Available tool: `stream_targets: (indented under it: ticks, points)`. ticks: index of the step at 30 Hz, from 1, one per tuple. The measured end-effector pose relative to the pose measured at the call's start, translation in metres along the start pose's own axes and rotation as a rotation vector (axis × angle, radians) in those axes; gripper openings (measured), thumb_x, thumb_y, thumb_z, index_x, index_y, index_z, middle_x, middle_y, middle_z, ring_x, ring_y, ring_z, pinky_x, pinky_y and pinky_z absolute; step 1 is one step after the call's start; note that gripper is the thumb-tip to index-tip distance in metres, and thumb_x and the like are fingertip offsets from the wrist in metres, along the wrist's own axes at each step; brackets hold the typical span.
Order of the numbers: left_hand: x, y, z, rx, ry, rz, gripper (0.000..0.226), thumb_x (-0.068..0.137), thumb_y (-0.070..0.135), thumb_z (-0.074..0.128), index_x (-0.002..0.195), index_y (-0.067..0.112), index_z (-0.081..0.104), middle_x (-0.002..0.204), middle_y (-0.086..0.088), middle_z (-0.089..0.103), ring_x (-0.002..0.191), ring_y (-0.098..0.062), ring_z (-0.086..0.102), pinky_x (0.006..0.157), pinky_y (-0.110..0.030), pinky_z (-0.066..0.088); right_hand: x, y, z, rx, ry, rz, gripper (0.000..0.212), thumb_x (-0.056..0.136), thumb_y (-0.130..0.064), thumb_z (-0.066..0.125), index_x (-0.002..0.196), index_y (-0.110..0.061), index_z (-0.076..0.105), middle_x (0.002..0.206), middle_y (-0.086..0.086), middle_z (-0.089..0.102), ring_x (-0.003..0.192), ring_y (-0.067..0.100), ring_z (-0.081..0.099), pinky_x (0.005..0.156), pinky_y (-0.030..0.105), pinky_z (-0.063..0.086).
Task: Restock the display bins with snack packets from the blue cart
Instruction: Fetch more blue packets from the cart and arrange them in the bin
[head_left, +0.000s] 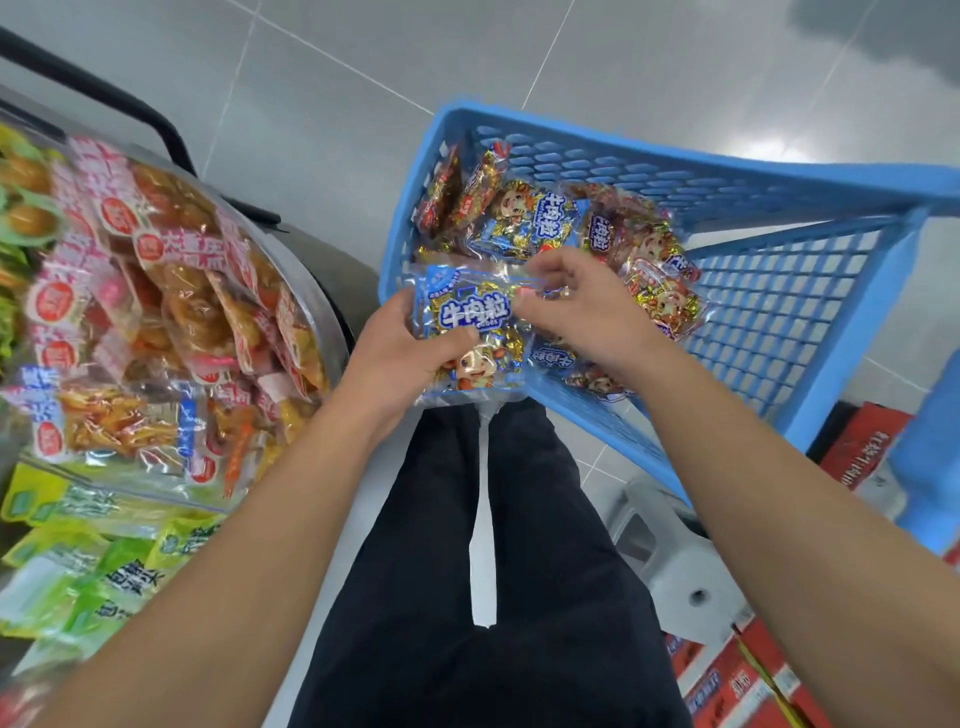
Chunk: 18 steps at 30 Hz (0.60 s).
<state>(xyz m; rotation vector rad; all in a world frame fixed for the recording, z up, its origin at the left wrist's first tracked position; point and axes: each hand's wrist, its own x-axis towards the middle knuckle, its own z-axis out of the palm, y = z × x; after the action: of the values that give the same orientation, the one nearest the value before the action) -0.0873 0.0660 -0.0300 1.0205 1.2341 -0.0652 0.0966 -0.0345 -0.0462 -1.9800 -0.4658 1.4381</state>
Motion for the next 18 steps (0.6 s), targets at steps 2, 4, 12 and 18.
stream_targets:
  ticks: [2,4,12,18]
  points:
    - [0.004,0.001,-0.006,-0.028,0.055,-0.013,0.032,0.082,0.010,0.079,0.109,0.021,0.065,0.101,0.003,0.078,0.095,-0.019,0.075,0.091,-0.047,0.059,0.013,0.004,-0.002,0.067,0.265,0.091,0.037,0.085,-0.043,0.072,0.113,-0.023,0.058,0.101,-0.008,0.060,0.088,0.012,0.064,0.074,0.031,0.052]
    - [0.008,0.000,-0.011,-0.066,0.120,-0.028,0.030,0.085,0.007,0.077,0.110,0.018,0.065,0.102,0.000,0.078,0.094,-0.021,0.075,0.089,-0.048,0.060,0.035,0.008,-0.009,0.002,0.469,0.178,0.045,0.085,-0.049,0.069,0.115,-0.020,0.053,0.102,-0.005,0.059,0.096,0.018,0.063,0.078,0.035,0.053]
    - [0.023,0.001,-0.025,-0.150,0.261,-0.082,0.032,0.085,0.009,0.077,0.114,0.014,0.065,0.102,-0.003,0.078,0.091,-0.022,0.076,0.085,-0.046,0.061,0.099,0.016,-0.003,-0.268,0.480,0.337,0.046,0.080,-0.051,0.074,0.099,-0.011,0.063,0.113,0.011,0.057,0.104,0.028,0.059,0.089,0.042,0.051]
    - [0.026,0.005,-0.024,-0.127,0.240,-0.107,0.034,0.085,0.010,0.077,0.117,0.012,0.065,0.104,-0.005,0.078,0.091,-0.023,0.076,0.087,-0.049,0.060,0.070,0.036,-0.018,0.055,0.758,0.285,0.018,0.084,-0.023,0.075,0.095,-0.022,0.061,0.098,-0.003,0.063,0.084,0.014,0.061,0.075,0.029,0.047]
